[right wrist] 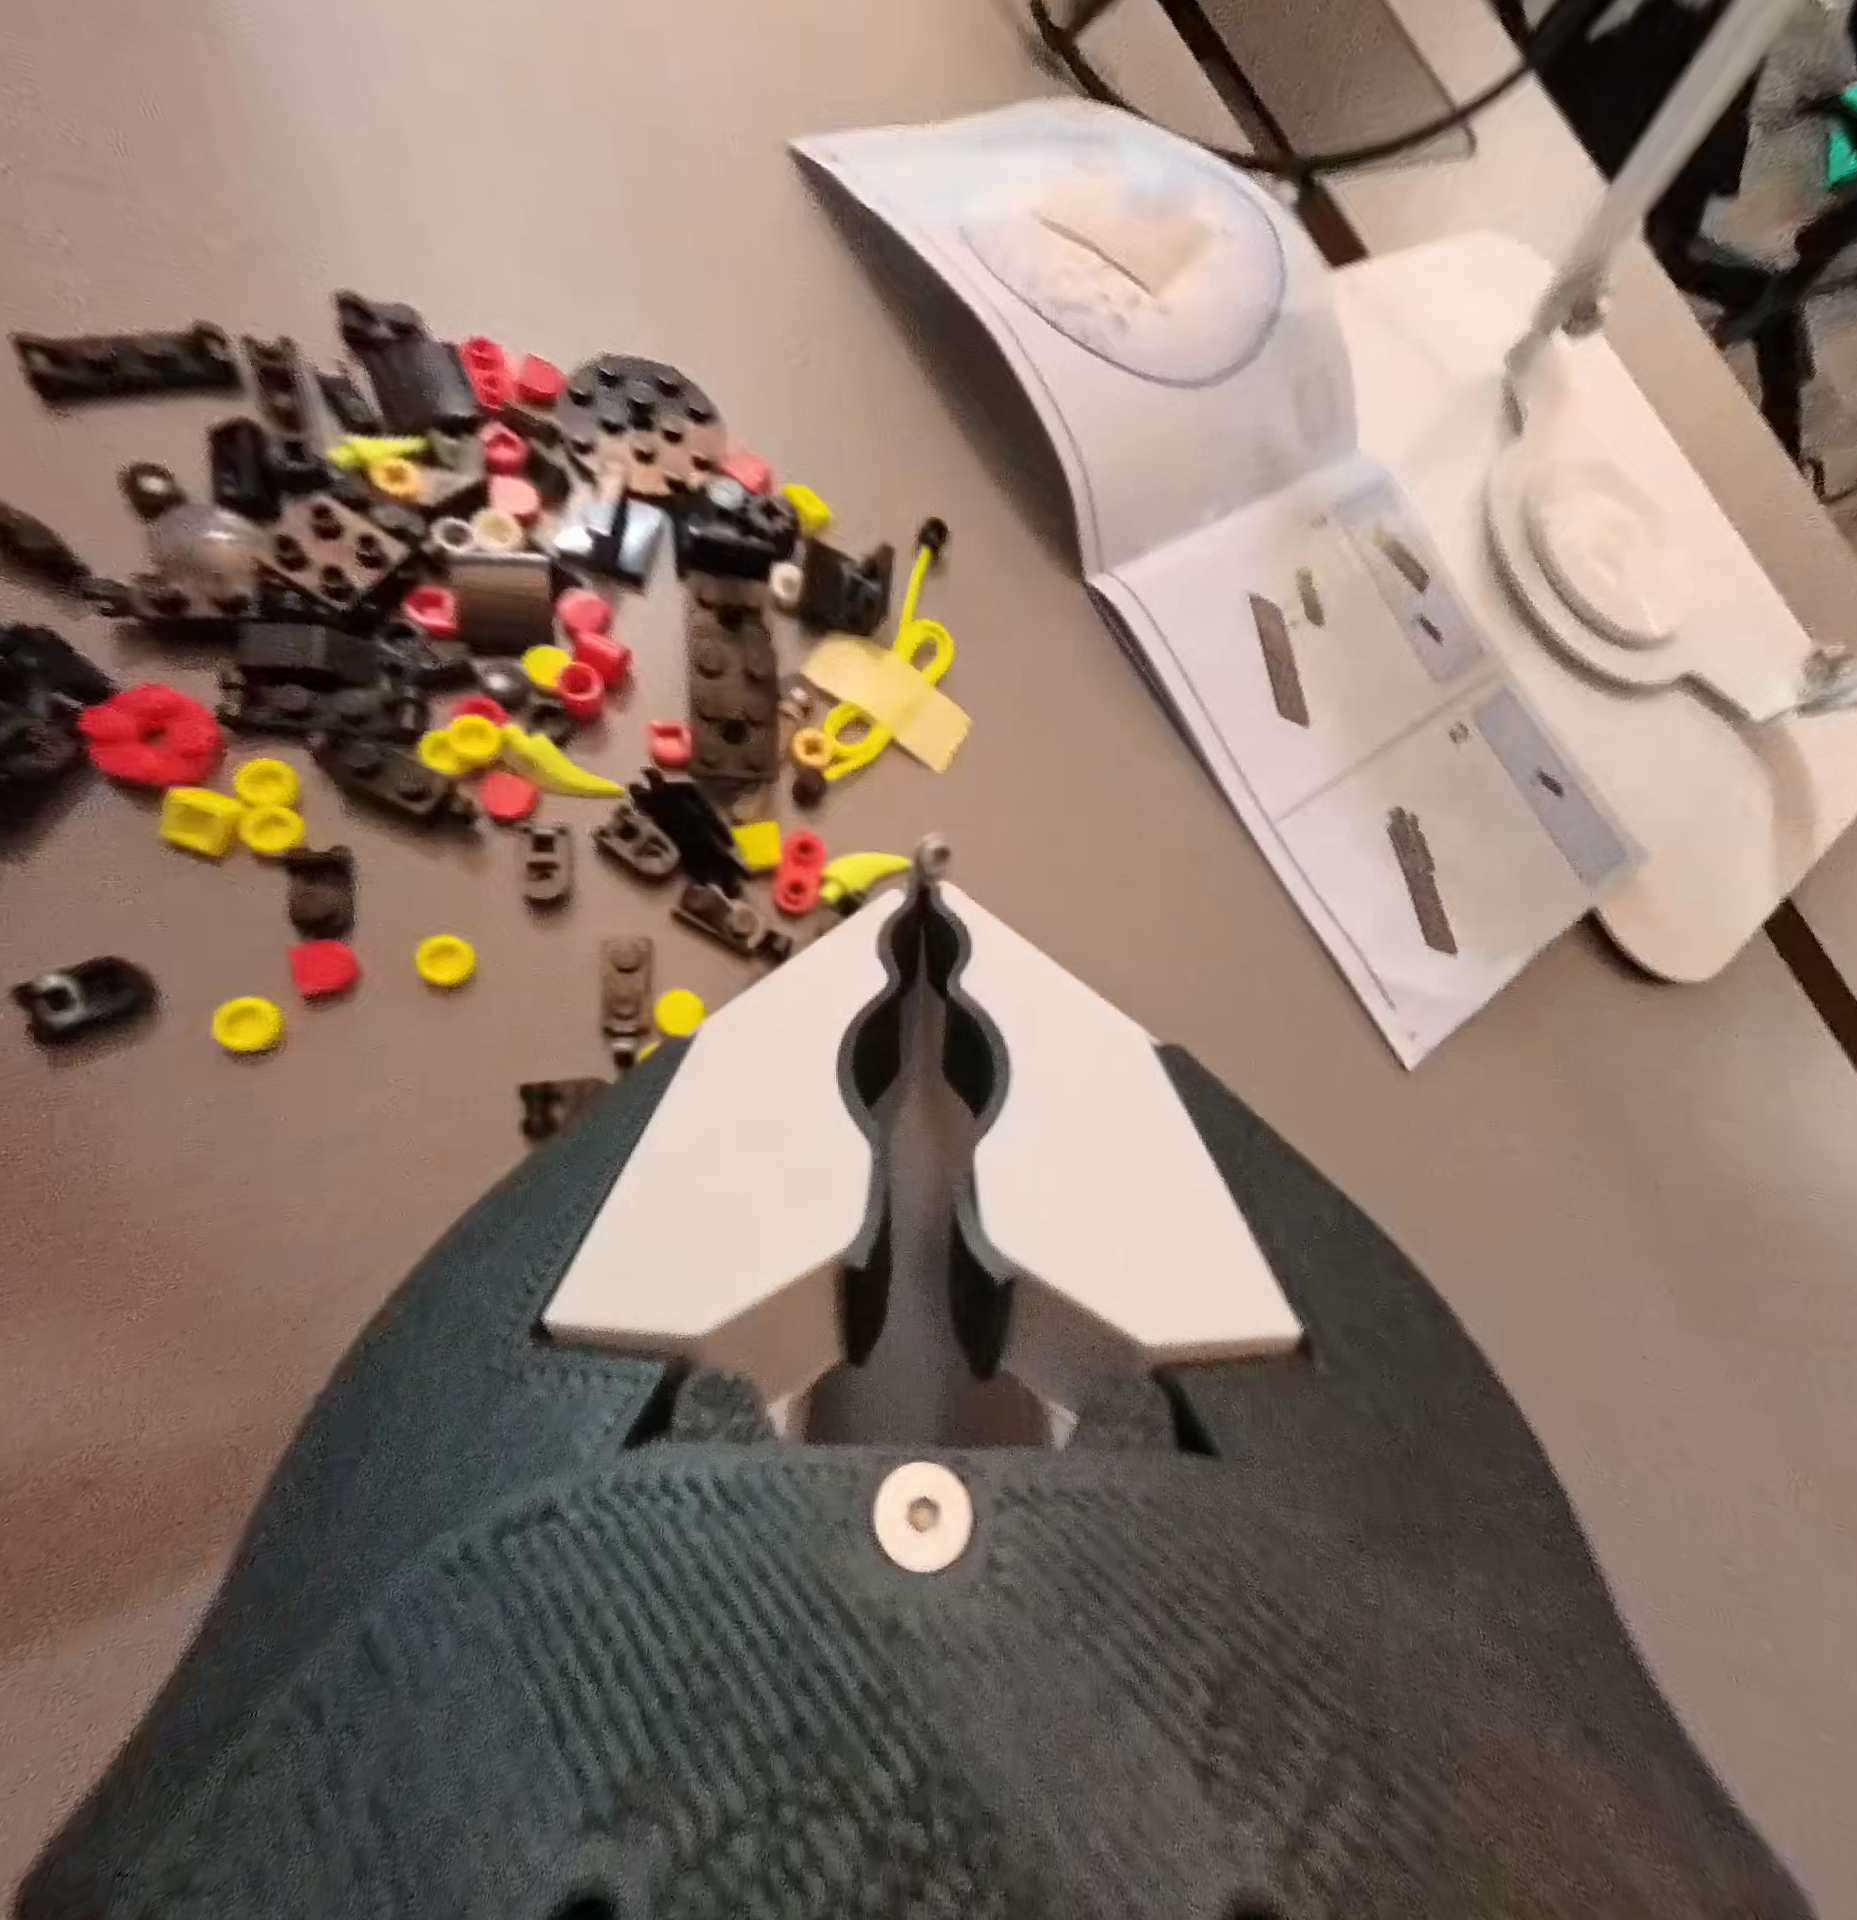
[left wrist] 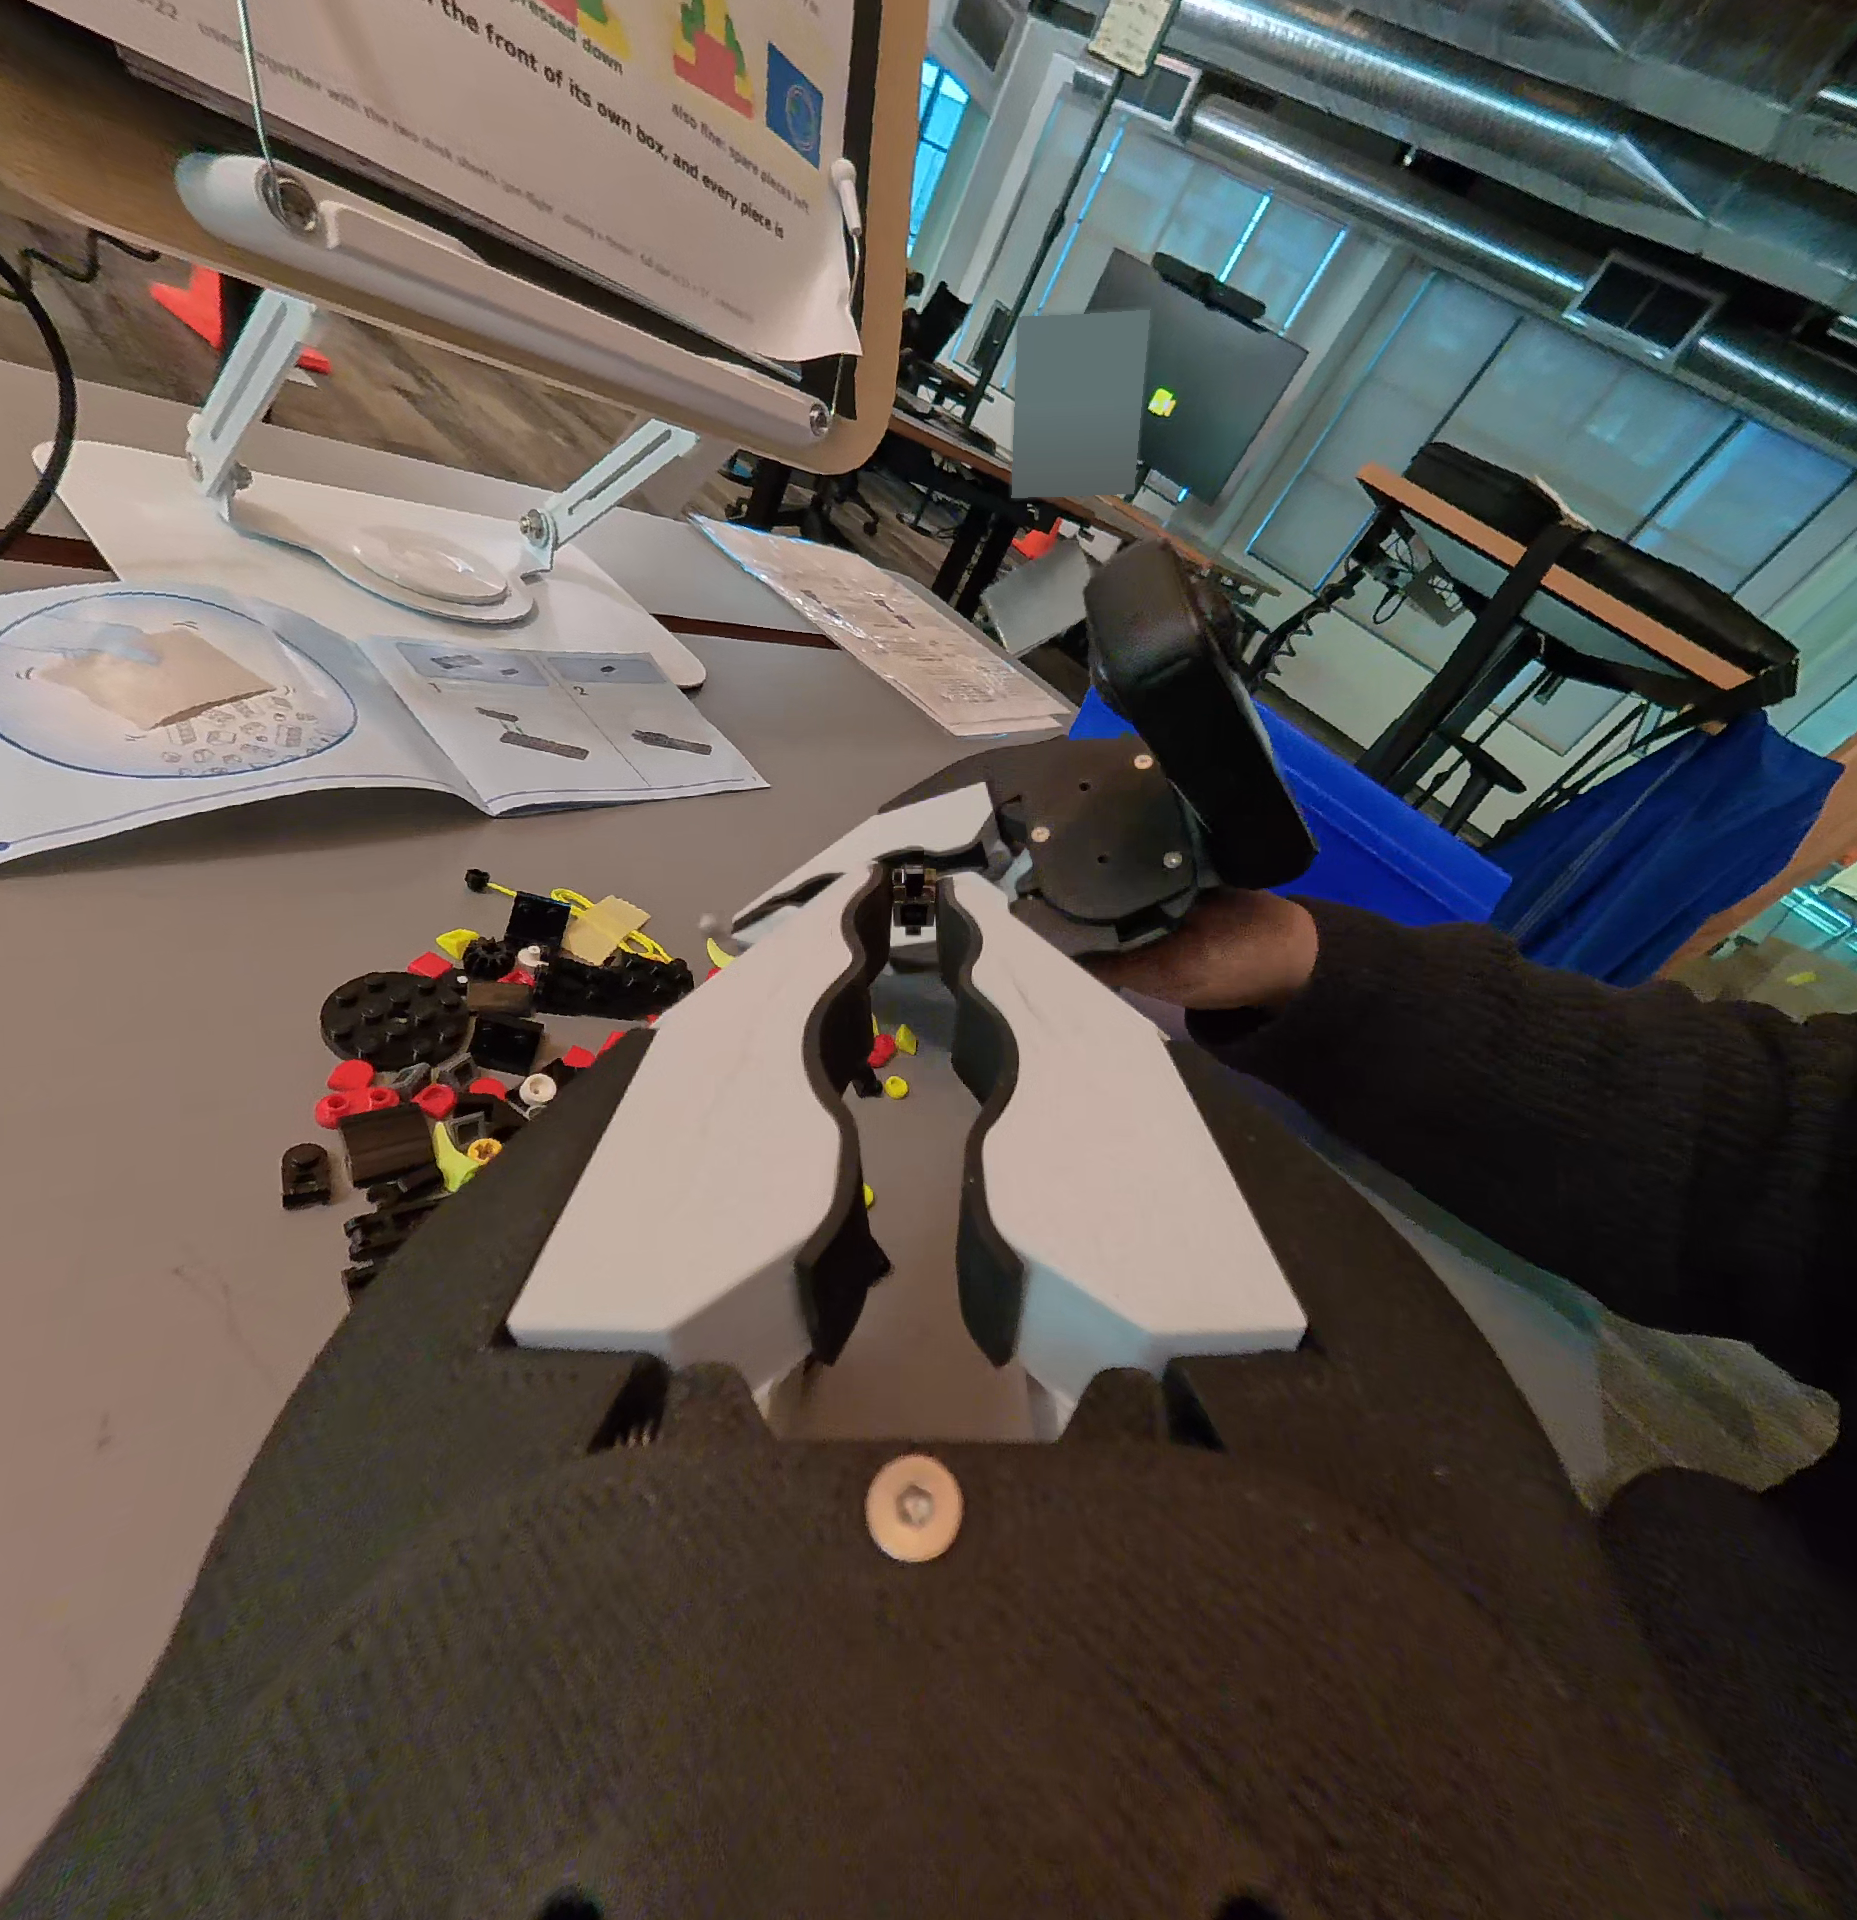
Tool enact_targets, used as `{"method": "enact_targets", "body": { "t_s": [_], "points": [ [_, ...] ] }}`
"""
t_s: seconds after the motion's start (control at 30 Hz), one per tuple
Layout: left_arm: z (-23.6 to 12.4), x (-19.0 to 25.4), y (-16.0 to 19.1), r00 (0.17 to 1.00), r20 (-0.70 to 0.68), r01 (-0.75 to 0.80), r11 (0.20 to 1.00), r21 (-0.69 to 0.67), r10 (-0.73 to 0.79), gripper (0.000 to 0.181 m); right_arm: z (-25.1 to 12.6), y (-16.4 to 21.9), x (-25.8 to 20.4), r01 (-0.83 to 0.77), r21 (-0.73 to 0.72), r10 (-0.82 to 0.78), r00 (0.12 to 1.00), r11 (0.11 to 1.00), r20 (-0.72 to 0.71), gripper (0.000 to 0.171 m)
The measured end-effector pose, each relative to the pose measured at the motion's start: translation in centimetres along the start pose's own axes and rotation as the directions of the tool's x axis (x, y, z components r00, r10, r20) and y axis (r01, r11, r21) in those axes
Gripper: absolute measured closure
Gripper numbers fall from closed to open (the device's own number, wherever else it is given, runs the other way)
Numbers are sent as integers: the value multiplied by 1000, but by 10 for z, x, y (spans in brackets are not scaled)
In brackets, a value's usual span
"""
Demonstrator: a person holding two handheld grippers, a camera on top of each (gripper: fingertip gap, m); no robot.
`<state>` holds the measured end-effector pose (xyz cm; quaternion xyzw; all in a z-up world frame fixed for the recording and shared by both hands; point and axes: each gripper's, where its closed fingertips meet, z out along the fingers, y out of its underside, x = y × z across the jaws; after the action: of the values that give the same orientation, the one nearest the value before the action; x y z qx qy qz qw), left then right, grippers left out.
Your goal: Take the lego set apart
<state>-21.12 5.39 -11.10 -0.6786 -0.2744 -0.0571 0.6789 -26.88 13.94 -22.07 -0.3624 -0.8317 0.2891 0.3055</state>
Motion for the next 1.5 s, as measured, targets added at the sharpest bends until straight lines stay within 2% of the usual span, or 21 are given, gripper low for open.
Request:
{"method": "enact_targets", "body": {
  "t_s": [0.13,0.3,0.5,0.63,0.8,0.9,0.97,1.03,1.1,1.2,1.27,1.4,1.5],
  "points": [
    [-1,2,-1,1000,-8,-1,1000,3,1,175,-15,-10,4,17,50,-15,999,999,-33,171],
    [1,7,2,999,-45,14,1000,-12,-15,175,-59,0,15,-43,76,46,998,996,-35,165],
    [6,49,11,971,-240,-13,999,-38,3,176,-129,-13,-34,-201,269,151,969,942,196,160],
    [12,81,25,923,-364,91,991,-102,-122,176,-171,-26,-64,-299,386,169,927,873,335,160],
    [21,110,36,826,-448,283,938,-197,-343,176,-204,-22,-75,-532,373,311,802,760,510,158],
    [26,120,45,792,-452,339,911,-234,-411,176,-219,-10,-70,-650,342,396,715,679,576,157],
    [31,116,52,825,-412,311,919,-241,-387,176,-226,4,-60,-660,348,433,721,665,541,156],
    [37,99,57,891,-328,250,942,-224,-315,176,-232,23,-47,-629,367,466,766,685,443,156],
    [39,83,58,937,-266,174,963,-206,-226,176,-232,47,-33,-565,360,490,824,742,284,158],
    [39,89,63,935,-288,141,960,-240,-209,176,-227,82,-27,-479,273,473,876,834,93,158],
    [44,94,79,947,-264,97,945,-313,-185,176,-221,93,-35,-453,221,448,891,863,77,158],
    [52,74,111,987,-142,-138,874,-466,81,175,-208,99,-48,-412,150,400,911,899,102,157],
    [49,66,115,985,-122,-164,851,-498,118,175,-205,103,-52,-392,128,382,919,911,97,157]
  ]
}}
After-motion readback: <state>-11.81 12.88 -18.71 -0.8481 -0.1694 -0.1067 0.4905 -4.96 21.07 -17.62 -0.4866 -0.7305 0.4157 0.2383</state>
